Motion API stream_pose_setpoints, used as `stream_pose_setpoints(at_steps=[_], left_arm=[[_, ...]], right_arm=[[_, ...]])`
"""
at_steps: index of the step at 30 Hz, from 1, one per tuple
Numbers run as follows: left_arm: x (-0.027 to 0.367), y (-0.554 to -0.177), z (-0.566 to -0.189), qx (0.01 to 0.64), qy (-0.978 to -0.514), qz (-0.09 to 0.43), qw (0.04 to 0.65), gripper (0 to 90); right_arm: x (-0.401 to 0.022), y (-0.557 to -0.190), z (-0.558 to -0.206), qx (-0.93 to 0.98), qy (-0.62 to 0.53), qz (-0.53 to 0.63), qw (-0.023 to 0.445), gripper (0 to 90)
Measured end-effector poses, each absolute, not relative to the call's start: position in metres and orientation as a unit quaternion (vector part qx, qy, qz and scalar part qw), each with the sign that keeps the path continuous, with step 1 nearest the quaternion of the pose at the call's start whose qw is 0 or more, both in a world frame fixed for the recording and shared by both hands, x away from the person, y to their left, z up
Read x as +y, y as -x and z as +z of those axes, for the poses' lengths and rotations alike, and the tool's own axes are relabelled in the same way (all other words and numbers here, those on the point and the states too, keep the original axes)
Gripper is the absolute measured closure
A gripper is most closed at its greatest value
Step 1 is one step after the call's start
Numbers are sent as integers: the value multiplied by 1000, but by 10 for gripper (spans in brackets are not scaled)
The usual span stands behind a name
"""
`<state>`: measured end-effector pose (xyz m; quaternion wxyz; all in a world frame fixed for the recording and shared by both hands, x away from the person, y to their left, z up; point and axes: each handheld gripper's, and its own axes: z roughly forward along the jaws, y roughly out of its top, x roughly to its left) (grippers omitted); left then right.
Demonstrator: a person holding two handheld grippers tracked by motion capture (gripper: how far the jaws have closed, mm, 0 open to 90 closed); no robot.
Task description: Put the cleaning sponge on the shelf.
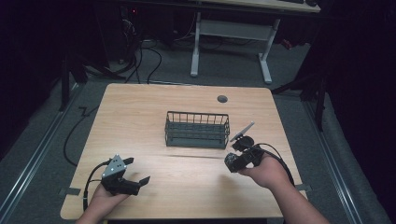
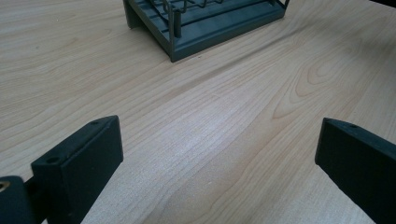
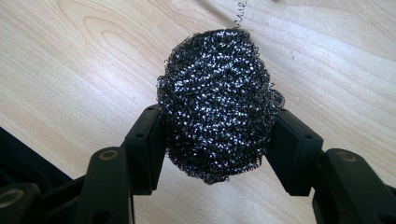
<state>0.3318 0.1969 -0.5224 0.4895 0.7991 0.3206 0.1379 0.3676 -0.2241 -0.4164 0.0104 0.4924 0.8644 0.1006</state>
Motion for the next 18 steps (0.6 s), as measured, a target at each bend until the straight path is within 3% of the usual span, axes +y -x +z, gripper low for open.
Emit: stream_pose_setpoints(at_steps=[18], left_arm=[[196,-332,-523,320,-799,136,491,16]], right_arm=[[-219,-385,-396,866,-490,98,8,429]])
